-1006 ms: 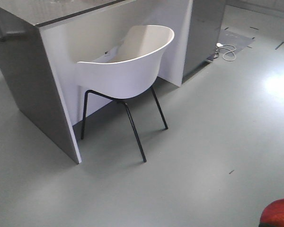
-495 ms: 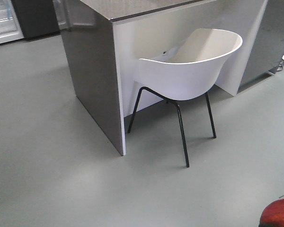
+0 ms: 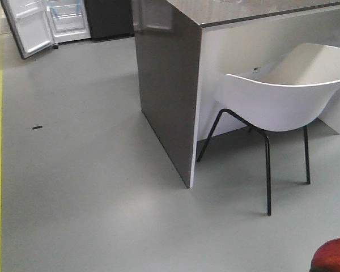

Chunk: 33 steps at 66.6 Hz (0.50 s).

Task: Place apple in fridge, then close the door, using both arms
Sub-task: 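Drive the base away from the counter, turning toward the open refrigerator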

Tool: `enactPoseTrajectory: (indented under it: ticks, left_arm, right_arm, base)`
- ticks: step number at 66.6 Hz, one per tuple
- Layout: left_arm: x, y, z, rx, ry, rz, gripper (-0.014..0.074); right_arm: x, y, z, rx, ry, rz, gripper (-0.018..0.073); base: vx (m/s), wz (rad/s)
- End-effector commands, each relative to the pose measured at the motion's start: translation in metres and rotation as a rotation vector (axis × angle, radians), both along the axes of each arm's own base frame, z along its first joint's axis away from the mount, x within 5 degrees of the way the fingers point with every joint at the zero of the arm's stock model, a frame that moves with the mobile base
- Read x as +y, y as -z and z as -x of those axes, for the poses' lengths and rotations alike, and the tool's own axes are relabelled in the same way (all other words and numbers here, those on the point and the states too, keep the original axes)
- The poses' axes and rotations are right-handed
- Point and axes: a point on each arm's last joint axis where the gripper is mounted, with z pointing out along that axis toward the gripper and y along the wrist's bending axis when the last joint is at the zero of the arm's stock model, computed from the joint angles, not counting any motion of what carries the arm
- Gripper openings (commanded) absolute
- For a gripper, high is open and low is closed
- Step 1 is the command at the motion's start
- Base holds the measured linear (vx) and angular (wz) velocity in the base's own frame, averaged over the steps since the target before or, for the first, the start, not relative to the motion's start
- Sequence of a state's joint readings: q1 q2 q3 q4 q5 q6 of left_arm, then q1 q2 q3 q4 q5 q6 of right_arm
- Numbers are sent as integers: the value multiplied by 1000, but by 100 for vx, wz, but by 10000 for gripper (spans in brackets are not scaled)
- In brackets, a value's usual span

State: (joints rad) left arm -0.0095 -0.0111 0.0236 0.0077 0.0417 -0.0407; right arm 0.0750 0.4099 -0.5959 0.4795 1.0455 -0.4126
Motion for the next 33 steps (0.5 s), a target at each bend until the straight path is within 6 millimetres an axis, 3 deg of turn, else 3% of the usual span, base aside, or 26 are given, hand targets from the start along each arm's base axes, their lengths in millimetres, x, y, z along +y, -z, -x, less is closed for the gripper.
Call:
enactPoseTrajectory:
  ticks: [1, 33]
  left_arm:
    - [0, -13, 3, -107, 0, 8, -6]
    - [0, -13, 3, -107, 0, 8, -6]
  right_arm:
    - [1, -13, -4, -72, 20, -38, 85]
    - [1, -13, -4, -72, 20, -38, 85]
  base:
    - [2, 38]
    - [2, 38]
